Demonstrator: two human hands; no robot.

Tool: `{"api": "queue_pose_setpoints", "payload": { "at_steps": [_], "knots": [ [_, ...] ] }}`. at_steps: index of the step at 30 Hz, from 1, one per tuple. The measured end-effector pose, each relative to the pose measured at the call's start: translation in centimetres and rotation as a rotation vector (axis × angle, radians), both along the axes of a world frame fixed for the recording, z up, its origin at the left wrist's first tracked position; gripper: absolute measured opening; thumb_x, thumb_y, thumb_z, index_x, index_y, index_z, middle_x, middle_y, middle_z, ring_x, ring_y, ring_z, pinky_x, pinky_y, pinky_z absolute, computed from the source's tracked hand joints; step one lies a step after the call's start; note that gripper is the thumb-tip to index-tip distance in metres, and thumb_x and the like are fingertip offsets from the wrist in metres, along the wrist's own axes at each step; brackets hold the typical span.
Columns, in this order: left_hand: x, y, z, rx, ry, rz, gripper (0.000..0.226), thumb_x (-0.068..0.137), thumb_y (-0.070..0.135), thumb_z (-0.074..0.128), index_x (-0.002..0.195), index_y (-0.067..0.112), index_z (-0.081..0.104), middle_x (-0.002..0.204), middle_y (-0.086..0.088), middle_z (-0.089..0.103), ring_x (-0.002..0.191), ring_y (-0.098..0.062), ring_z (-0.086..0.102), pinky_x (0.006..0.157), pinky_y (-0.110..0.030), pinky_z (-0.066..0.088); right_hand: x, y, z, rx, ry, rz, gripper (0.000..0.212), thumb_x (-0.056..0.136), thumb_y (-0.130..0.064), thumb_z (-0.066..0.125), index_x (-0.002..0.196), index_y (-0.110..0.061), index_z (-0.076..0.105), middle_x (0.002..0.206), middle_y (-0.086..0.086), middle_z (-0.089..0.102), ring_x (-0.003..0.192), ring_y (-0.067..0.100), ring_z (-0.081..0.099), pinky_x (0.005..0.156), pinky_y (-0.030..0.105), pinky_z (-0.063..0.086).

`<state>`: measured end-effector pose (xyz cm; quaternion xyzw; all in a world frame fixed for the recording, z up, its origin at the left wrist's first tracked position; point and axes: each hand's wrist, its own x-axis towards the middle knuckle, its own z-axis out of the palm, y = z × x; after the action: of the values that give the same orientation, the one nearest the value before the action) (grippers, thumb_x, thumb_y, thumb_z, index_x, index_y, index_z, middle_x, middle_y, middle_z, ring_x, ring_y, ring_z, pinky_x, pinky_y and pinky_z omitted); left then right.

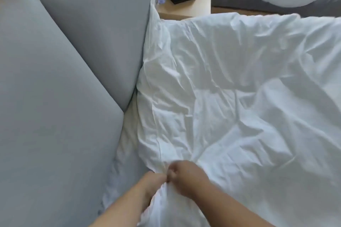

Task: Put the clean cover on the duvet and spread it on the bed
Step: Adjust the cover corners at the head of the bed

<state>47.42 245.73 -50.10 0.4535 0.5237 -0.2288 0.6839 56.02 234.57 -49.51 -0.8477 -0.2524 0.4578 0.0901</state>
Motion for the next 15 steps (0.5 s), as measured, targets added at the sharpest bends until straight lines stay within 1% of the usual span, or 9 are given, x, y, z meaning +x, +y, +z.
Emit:
{"api": "queue_pose_setpoints", "payload": {
  "at_steps": [1, 3, 5, 7, 8, 10, 12, 14, 15],
  "knots": [
    [0.2, 0.7, 0.1, -0.035, -0.046, 0.046, 0.036, 0.093, 0.009, 0.067, 0.122, -0.011, 0.065, 0.117, -0.031, 0.068, 0.107, -0.045, 0.066, 0.096, -0.048, 0.054, 1.3, -0.1, -1.0, 0.066, -0.132, -0.05, 0.028, 0.094, -0.039, 0.045, 0.112, -0.03, 0.064, 0.106, -0.005, 0.062, 0.105, 0.024, 0.062, 0.088, 0.037, 0.05],
    [1.0, 3.3, -1.0, -0.171, -0.141, 0.217, 0.05, 0.091, 0.041, 0.07, 0.117, -0.002, 0.072, 0.116, -0.027, 0.07, 0.108, -0.043, 0.068, 0.098, -0.052, 0.053, 3.9, -0.5, -2.6, 0.092, -0.382, -0.072, 0.043, 0.096, -0.047, 0.043, 0.136, -0.034, 0.05, 0.144, 0.0, 0.049, 0.135, 0.025, 0.046, 0.11, 0.041, 0.037],
    [1.0, 5.3, -3.3, -0.21, -0.114, 0.359, 0.071, 0.079, 0.066, 0.072, 0.117, 0.006, 0.074, 0.119, -0.022, 0.07, 0.109, -0.041, 0.069, 0.098, -0.052, 0.051, 5.3, -1.6, -4.6, -0.034, -0.38, -0.113, 0.069, 0.095, -0.063, 0.038, 0.156, -0.037, 0.02, 0.167, 0.004, 0.013, 0.155, 0.024, 0.01, 0.122, 0.055, 0.006],
    [1.4, 6.5, -5.2, -0.194, -0.06, 0.397, 0.082, 0.07, 0.071, 0.076, 0.12, 0.007, 0.073, 0.121, -0.022, 0.069, 0.111, -0.042, 0.068, 0.102, -0.053, 0.049, 5.4, -2.7, -7.0, -0.109, -0.299, -0.141, 0.08, 0.091, -0.076, 0.03, 0.158, -0.042, 0.003, 0.169, 0.008, -0.001, 0.156, 0.026, -0.004, 0.119, 0.063, -0.005],
    [2.1, 6.6, -5.8, -0.207, -0.054, 0.414, 0.081, 0.069, 0.07, 0.077, 0.118, 0.006, 0.074, 0.121, -0.023, 0.069, 0.111, -0.042, 0.068, 0.101, -0.053, 0.051, 5.0, -3.0, -8.0, -0.149, -0.255, -0.102, 0.082, 0.09, -0.079, 0.026, 0.158, -0.044, -0.001, 0.169, 0.012, -0.004, 0.156, 0.029, -0.007, 0.12, 0.064, -0.004],
    [4.0, 6.9, -6.8, -0.199, -0.089, 0.353, 0.065, 0.074, 0.061, 0.076, 0.103, 0.003, 0.079, 0.115, -0.025, 0.071, 0.103, -0.042, 0.071, 0.085, -0.049, 0.059, 4.2, -3.2, -9.4, -0.161, -0.208, -0.031, 0.08, 0.089, -0.082, 0.021, 0.156, -0.049, -0.007, 0.168, 0.017, -0.01, 0.156, 0.033, -0.012, 0.12, 0.064, -0.004],
    [6.6, 7.0, -6.7, -0.134, -0.099, 0.259, 0.048, 0.082, 0.041, 0.079, 0.103, -0.002, 0.077, 0.113, -0.026, 0.072, 0.097, -0.041, 0.072, 0.081, -0.049, 0.06, 4.2, -2.9, -9.4, -0.182, -0.171, -0.014, 0.079, 0.087, -0.084, 0.021, 0.155, -0.053, -0.008, 0.168, 0.018, -0.012, 0.155, 0.034, -0.014, 0.119, 0.064, -0.005],
    [8.7, 6.7, -6.4, 0.13, -0.038, 0.078, 0.029, 0.081, 0.013, 0.079, 0.105, -0.003, 0.073, 0.114, -0.026, 0.071, 0.095, -0.038, 0.072, 0.087, -0.049, 0.059, 4.6, -2.7, -8.7, -0.171, -0.118, -0.022, 0.077, 0.089, -0.082, 0.024, 0.154, -0.055, -0.007, 0.169, 0.015, -0.011, 0.156, 0.033, -0.012, 0.118, 0.066, -0.004],
    [9.8, 6.9, -5.6, 0.347, -0.006, -0.034, 0.028, 0.08, 0.006, 0.073, 0.107, 0.0, 0.071, 0.115, -0.024, 0.07, 0.097, -0.036, 0.07, 0.092, -0.047, 0.057, 4.8, -2.5, -8.1, -0.135, -0.095, -0.043, 0.073, 0.092, -0.079, 0.025, 0.154, -0.056, -0.005, 0.17, 0.011, -0.009, 0.156, 0.031, -0.009, 0.118, 0.066, -0.003]
  ]
}}
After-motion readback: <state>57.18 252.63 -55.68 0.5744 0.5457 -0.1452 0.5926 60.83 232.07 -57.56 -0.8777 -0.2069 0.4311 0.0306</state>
